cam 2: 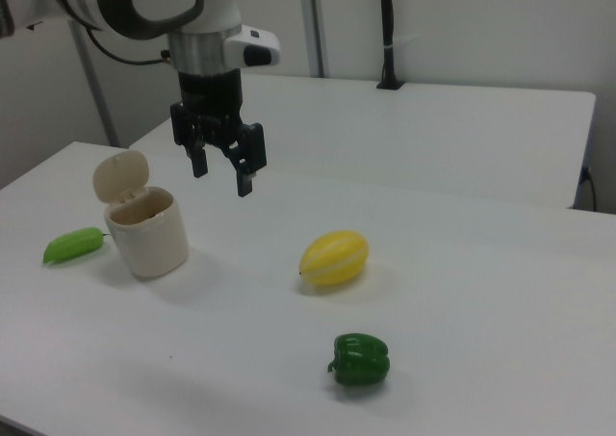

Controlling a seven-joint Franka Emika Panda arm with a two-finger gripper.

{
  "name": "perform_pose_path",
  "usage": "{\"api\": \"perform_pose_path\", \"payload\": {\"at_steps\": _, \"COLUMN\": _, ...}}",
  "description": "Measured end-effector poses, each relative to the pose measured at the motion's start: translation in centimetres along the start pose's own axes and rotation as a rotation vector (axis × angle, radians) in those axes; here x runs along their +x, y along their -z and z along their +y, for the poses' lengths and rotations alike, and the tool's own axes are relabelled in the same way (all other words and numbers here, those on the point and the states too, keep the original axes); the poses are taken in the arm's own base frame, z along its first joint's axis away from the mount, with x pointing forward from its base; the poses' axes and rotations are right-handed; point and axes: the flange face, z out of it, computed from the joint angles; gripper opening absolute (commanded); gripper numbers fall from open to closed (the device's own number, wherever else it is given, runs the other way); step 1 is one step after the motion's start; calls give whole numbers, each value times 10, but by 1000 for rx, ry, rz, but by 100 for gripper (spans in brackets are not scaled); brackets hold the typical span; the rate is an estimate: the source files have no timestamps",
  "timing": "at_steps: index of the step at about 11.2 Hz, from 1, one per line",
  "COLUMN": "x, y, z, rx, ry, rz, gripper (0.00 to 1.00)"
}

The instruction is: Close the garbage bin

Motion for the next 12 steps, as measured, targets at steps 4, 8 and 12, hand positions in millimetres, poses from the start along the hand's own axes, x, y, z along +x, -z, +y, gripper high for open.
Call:
{"api": "perform_pose_path", "payload": {"at_steps": 4, "x": 20, "y": -5, "z": -9, "rx": 28, "ry": 12, "rz": 55, "gripper": 0}}
{"api": "perform_pose_path", "payload": {"at_steps": 8, "x": 49, "y": -14, "z": -44, "rx": 11, "ry": 83, "rz": 152, "gripper": 0}}
{"api": "perform_pose_path", "payload": {"at_steps": 12, "x": 71, "y": -6, "z": -109, "rx": 112, "ry": 382, "rz": 286, "gripper": 0}}
